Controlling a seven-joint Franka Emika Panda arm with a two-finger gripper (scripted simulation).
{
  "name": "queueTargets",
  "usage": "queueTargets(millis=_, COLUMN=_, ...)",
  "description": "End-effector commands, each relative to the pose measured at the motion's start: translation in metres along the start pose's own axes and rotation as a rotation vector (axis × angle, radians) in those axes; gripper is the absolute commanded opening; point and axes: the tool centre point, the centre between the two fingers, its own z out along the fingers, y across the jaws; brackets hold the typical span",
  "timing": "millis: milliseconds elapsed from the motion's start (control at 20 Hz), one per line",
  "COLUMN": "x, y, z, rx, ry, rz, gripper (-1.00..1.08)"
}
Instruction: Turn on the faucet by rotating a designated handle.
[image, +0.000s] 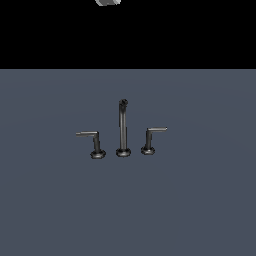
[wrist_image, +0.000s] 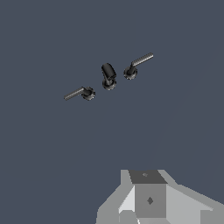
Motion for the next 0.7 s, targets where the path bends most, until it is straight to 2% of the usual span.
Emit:
queueTargets(millis=0, x=0.015, y=-0.005, z=0.018, rx=0.001, ry=0.003, rz=0.069, gripper=-1.0)
queueTargets(millis=650, x=0.096, y=-0.012, z=0.107, rx=0.003, ry=0.014, rz=0.405, gripper=-1.0)
